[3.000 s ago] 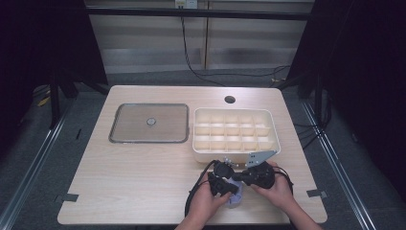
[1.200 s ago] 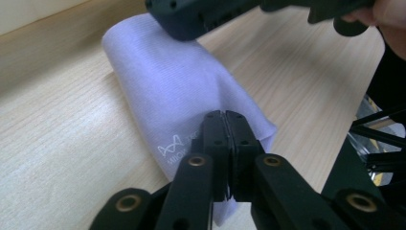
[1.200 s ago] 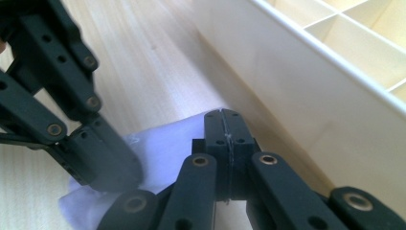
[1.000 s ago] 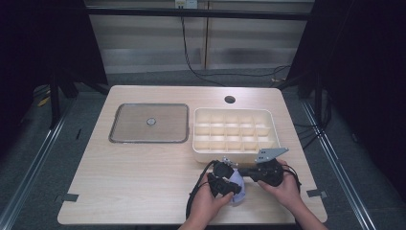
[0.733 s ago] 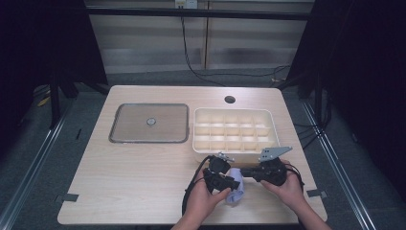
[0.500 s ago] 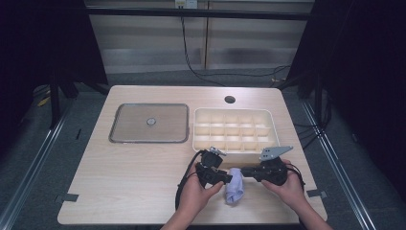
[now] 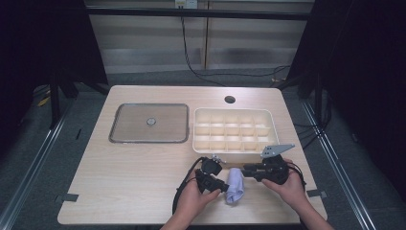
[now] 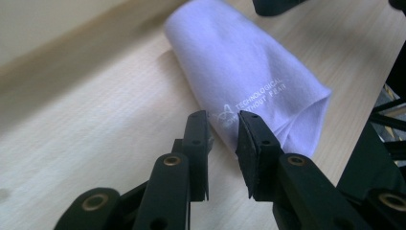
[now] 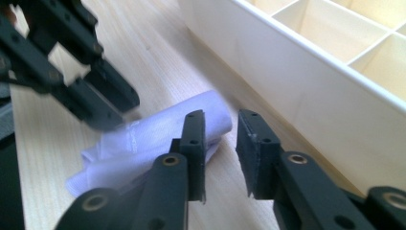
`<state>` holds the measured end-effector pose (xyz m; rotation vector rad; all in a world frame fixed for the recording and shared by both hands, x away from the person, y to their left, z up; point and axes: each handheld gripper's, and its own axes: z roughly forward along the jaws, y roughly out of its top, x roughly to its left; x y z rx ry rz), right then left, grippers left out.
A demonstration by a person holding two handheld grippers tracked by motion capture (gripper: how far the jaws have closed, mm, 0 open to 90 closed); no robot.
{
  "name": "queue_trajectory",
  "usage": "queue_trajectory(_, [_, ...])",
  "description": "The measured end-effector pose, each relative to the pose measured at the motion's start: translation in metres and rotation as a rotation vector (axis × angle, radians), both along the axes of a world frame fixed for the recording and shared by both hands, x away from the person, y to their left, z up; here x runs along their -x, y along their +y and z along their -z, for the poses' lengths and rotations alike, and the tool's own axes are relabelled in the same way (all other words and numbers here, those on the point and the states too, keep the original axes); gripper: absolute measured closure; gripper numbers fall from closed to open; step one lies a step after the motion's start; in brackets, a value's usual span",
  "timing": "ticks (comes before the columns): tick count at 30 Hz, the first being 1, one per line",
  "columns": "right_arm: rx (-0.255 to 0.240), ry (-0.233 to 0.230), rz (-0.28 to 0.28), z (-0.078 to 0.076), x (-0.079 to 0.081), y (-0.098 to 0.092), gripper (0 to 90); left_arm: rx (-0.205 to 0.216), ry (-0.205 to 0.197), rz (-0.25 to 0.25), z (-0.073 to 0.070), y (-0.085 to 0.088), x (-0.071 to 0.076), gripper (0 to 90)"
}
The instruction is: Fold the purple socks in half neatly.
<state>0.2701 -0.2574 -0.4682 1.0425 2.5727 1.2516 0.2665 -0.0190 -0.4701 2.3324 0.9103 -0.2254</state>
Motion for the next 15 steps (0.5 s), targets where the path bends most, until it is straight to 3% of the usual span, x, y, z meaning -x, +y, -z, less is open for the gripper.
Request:
queue_trajectory(3, [-0.001,0.007,0.003,-0.002,0.000,-0.003,68.2,0.002,0.000,0.020,0.002,-0.004,0.001,74.0])
queue_trajectory(15, [-0.012,0.046,-0.008,-0.011,-0.003,-0.002,63.2,0.035,-0.004,0.021,0.005,-0.015,0.004,73.3])
